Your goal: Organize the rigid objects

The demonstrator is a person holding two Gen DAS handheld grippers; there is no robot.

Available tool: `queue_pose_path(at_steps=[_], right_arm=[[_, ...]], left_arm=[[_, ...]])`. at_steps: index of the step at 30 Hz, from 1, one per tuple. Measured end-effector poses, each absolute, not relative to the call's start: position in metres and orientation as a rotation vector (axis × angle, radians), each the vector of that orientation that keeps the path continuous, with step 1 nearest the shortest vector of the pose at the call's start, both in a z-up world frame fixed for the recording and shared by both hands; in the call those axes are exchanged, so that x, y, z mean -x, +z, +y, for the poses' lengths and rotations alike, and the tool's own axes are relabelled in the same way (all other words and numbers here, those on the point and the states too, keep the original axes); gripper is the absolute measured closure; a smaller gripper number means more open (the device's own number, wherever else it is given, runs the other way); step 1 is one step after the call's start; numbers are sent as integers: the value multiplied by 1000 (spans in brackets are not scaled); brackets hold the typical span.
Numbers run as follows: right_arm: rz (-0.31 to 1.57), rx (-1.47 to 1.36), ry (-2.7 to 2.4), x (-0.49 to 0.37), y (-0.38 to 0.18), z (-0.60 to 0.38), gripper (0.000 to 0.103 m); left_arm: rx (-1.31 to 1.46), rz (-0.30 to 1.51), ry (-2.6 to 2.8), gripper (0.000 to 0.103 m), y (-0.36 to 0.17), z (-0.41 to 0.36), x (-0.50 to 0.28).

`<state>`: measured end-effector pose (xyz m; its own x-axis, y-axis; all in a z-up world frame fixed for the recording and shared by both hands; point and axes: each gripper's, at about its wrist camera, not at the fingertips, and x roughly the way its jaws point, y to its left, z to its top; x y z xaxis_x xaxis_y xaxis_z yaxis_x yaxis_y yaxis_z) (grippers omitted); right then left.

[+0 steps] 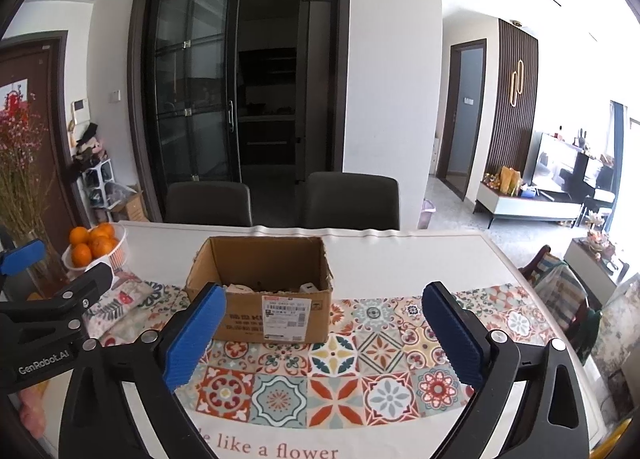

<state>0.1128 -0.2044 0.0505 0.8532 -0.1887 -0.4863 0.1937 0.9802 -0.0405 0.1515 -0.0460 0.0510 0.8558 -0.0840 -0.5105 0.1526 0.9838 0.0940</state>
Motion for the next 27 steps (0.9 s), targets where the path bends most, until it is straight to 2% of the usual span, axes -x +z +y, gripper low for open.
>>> queue_pose_path(at_steps=[27], right_arm=[[472,0,-218,-104,67,-200,3]], left_arm=[[-119,495,-141,0,62,-46,-147]])
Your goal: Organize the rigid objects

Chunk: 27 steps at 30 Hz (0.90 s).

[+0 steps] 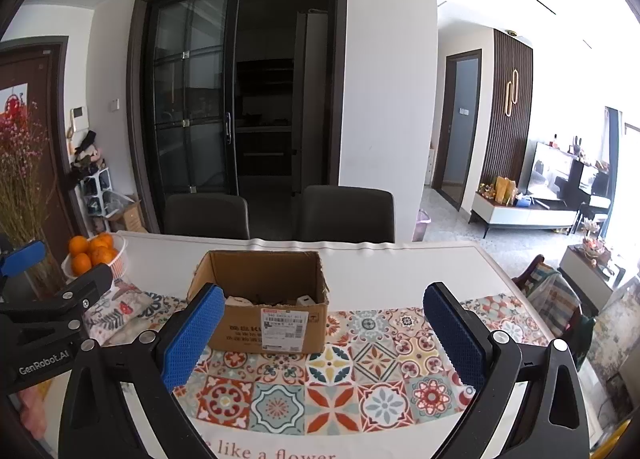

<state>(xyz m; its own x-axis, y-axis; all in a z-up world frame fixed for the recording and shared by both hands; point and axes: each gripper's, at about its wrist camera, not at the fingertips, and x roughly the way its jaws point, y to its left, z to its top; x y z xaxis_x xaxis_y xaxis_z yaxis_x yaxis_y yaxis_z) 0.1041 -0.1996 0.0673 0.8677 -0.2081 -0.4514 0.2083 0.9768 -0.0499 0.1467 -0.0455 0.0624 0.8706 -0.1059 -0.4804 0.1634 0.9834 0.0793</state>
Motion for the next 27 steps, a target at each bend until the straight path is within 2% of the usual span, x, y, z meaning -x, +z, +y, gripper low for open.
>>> queue_pose_path(at_steps=[27], right_arm=[[473,-7,-205,-103,67,-195,3]], left_arm=[[-116,485,-139,0,69,-47,-143]])
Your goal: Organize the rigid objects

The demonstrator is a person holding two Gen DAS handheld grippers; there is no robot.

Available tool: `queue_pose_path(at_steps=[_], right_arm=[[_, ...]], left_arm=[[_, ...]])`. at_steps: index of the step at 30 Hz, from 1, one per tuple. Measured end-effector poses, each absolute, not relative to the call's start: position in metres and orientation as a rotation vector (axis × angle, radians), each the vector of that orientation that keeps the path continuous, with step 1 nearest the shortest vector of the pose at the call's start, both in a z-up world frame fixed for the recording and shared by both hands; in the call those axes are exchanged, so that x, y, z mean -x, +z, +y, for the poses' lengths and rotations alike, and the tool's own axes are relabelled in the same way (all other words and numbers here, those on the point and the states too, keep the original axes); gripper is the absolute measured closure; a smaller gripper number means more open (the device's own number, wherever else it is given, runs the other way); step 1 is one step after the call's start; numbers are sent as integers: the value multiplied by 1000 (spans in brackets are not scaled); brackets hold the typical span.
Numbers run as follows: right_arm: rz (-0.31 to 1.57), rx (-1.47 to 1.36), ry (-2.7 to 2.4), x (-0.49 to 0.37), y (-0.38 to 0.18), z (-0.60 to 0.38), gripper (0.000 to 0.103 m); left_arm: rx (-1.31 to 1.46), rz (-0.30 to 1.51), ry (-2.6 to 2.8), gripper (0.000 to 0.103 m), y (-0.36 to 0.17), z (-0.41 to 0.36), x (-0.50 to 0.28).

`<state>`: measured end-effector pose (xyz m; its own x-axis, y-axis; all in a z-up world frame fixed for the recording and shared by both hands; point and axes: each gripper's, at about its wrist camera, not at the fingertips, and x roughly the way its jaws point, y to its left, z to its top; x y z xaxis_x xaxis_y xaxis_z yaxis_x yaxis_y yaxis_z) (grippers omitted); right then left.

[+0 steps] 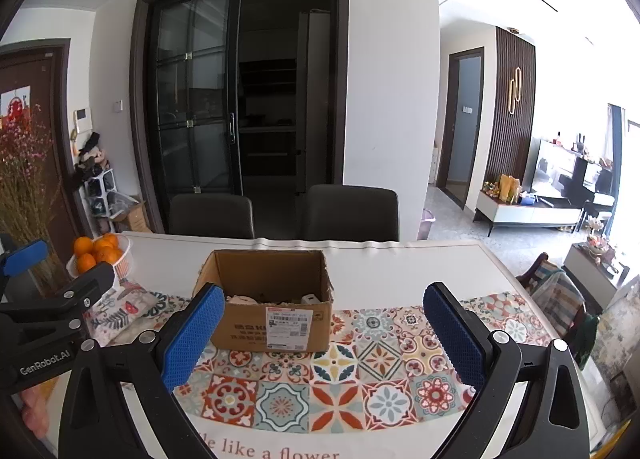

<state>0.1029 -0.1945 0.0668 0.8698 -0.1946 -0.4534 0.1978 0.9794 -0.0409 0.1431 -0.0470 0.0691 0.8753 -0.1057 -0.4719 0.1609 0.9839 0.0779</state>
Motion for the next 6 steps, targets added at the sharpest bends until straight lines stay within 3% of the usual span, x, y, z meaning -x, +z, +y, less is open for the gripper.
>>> queue_pose_path(at_steps=[6], right_arm=[[475,-9,-203,-103,66,-194,3]], left_arm=[[-115,488,-144,0,70,-47,-144]])
